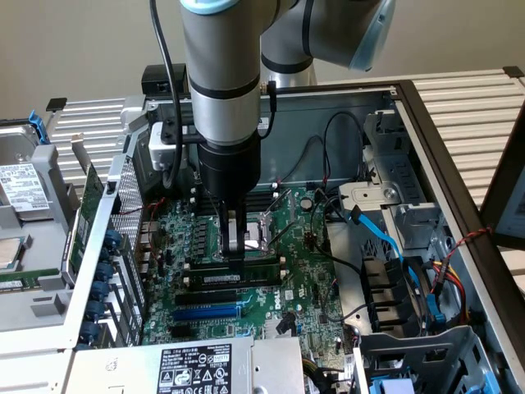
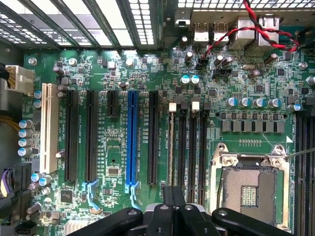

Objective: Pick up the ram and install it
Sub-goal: 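Press down the ram until it locks into place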

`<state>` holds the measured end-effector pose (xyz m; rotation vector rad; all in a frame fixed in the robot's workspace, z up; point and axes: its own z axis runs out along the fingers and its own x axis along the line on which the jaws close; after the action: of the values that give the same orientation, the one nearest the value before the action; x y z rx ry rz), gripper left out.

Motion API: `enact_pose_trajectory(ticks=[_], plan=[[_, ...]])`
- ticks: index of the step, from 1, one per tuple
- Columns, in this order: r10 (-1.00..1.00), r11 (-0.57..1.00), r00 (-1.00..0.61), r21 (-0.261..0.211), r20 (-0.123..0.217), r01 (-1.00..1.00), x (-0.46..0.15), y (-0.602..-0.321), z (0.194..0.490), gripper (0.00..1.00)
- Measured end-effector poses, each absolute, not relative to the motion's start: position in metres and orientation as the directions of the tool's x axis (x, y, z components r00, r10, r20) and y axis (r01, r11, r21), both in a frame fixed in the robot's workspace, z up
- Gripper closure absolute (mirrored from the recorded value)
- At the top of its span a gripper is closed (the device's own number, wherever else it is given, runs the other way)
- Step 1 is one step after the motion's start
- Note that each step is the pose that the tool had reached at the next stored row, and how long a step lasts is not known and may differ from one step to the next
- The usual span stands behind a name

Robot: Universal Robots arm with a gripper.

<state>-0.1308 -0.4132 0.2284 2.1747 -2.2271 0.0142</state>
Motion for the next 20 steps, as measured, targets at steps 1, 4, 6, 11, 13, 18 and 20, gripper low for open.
enact_pose_trajectory(ticks=[1, 4, 6, 11, 13, 18, 20], plan=[[-0.999, 0.024, -0.024, 0.013, 0.026, -1.0, -0.131, -0.413, 0.228, 0.89], [-0.999, 0.024, -0.023, 0.014, 0.027, -1.0, -0.131, -0.413, 0.227, 0.89], [-0.999, 0.023, -0.023, 0.014, 0.027, -1.0, -0.131, -0.413, 0.227, 0.89], [-0.999, 0.023, -0.023, 0.014, 0.027, -1.0, -0.131, -0.413, 0.226, 0.89], [-0.999, 0.023, -0.023, 0.013, 0.027, -1.0, -0.131, -0.413, 0.227, 0.89], [-0.999, 0.023, -0.023, 0.013, 0.026, -1.0, -0.131, -0.413, 0.24, 0.89], [-0.999, 0.023, -0.023, 0.014, 0.027, -1.0, -0.131, -0.413, 0.245, 0.89]])
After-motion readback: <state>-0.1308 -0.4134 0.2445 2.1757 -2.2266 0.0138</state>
